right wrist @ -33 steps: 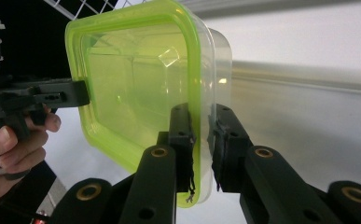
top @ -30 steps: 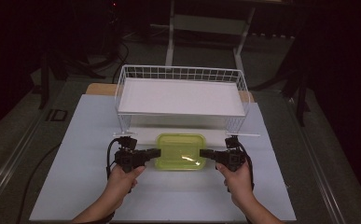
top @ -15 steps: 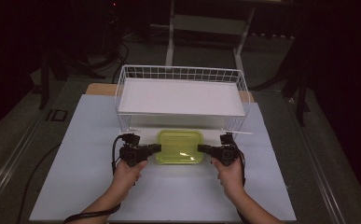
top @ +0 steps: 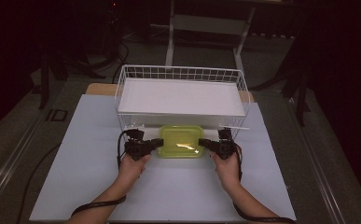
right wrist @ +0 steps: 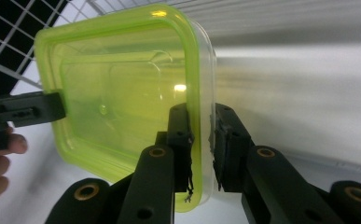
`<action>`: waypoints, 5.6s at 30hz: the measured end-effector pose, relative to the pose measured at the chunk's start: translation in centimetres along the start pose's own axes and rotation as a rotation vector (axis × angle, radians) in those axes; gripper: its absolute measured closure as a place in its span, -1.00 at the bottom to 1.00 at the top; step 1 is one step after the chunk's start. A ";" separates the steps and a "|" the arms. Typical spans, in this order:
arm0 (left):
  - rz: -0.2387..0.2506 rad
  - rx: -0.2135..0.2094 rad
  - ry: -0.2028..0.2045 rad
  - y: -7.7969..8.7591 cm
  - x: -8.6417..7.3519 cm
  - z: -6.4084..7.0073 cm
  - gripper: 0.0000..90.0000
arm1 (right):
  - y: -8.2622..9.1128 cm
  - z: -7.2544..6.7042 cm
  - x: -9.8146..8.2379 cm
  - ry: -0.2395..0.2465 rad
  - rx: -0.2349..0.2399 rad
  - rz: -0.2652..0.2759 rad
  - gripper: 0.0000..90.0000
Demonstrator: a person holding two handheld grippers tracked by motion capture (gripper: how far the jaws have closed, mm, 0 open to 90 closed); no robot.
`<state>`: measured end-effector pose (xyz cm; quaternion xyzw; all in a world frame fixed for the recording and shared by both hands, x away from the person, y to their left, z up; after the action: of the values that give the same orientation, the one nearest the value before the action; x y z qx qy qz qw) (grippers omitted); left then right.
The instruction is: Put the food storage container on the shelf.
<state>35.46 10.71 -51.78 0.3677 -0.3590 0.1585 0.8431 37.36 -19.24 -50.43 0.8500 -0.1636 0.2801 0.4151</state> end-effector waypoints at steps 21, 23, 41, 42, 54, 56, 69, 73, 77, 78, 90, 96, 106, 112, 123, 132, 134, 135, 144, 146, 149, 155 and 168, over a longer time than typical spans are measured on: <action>0.083 0.020 -0.045 -1.6 0.6 -1.3 0.63 | -1.1 0.4 1.0 -0.001 -0.033 0.082 0.70; 0.089 0.033 -0.070 -1.8 0.5 -1.3 0.56 | -1.2 0.5 1.1 -0.003 -0.037 0.083 0.67; 0.135 0.045 -0.086 -1.4 0.2 -1.4 0.04 | -0.1 0.5 0.7 0.040 -0.071 0.131 0.23; 0.137 0.048 -0.086 -1.2 0.1 -1.4 0.04 | 0.1 0.6 0.6 0.042 -0.068 0.128 0.23; 0.141 0.080 -0.142 2.0 -0.5 -0.2 -0.19 | 2.1 -1.5 -1.3 0.138 -0.018 0.108 0.25; 0.133 0.088 -0.149 2.3 -0.7 -0.1 -0.23 | 2.2 -2.0 -1.7 0.147 -0.008 0.101 0.30; 0.121 -0.045 -0.201 4.5 -2.6 0.5 -0.96 | -0.4 -4.5 -4.2 0.272 -0.037 0.004 1.00; 0.148 -0.077 -0.213 5.1 -2.9 0.7 -0.96 | -1.4 -4.8 -4.2 0.274 -0.045 -0.011 1.00; 0.152 -0.049 -0.233 5.8 -3.5 0.9 -0.96 | -2.1 -4.8 -4.0 0.285 -0.058 -0.019 1.00; 0.152 -0.039 -0.240 6.0 -3.7 1.0 -0.96 | -2.3 -4.8 -3.9 0.283 -0.062 -0.020 1.00; 0.182 0.040 -0.314 8.5 -4.6 1.2 -0.96 | -4.4 -4.3 -2.3 0.267 -0.094 0.006 1.00; 0.182 0.037 -0.321 8.3 -5.1 1.0 -0.96 | -5.5 -4.5 -1.4 0.261 -0.101 0.029 1.00; 0.187 0.055 -0.332 8.1 -5.2 0.8 -0.96 | -7.3 -4.7 -0.3 0.235 -0.114 0.057 1.00; 0.192 0.055 -0.326 8.1 -5.2 0.7 -0.96 | -7.8 -4.9 0.1 0.227 -0.109 0.064 1.00; 0.201 0.044 -0.336 8.2 -5.3 0.8 -0.96 | -8.5 -5.0 1.1 0.211 -0.121 0.064 1.00; 0.208 0.037 -0.346 8.2 -5.3 0.8 -0.96 | -8.6 -5.2 0.7 0.226 -0.110 0.066 0.97; 0.209 0.035 -0.348 8.2 -5.2 0.8 -0.96 | -8.5 -5.3 0.6 0.223 -0.101 0.066 0.94; 0.212 0.029 -0.354 8.2 -5.2 0.7 -0.96 | -8.2 -5.5 0.5 0.230 -0.096 0.061 0.92; 0.206 0.007 -0.402 8.2 -5.1 1.0 -0.96 | -6.4 -5.4 -0.8 0.281 -0.077 0.056 0.68; 0.197 -0.006 -0.400 8.1 -5.0 1.1 -0.96 | -6.1 -5.4 -1.1 0.312 -0.067 0.054 0.62; 0.195 -0.031 -0.405 8.0 -4.9 1.4 -0.96 | -5.4 -5.5 -1.5 0.335 -0.042 0.046 0.48; 0.203 -0.063 -0.425 8.3 -4.4 2.0 -0.96 | -4.0 -6.3 -2.4 0.377 0.029 0.052 -0.04; 0.202 -0.107 -0.432 9.3 -4.4 2.5 -0.96 | -0.1 -6.9 -3.8 0.466 0.146 0.079 -0.61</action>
<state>26.20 15.21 -49.09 0.3099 -0.5739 0.1406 0.7449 32.08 -13.51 -49.41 0.7832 -0.0756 0.4956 0.3677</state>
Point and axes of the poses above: each handheld gripper's, and its own axes: y roughly backward along the jaws, x roughly out of its top, z roughly to its right, the point moved 1 cm from there along -y, roughly forward along the jaws, and after that the axes turned 3 degrees about -y, right-handed, at the moved point
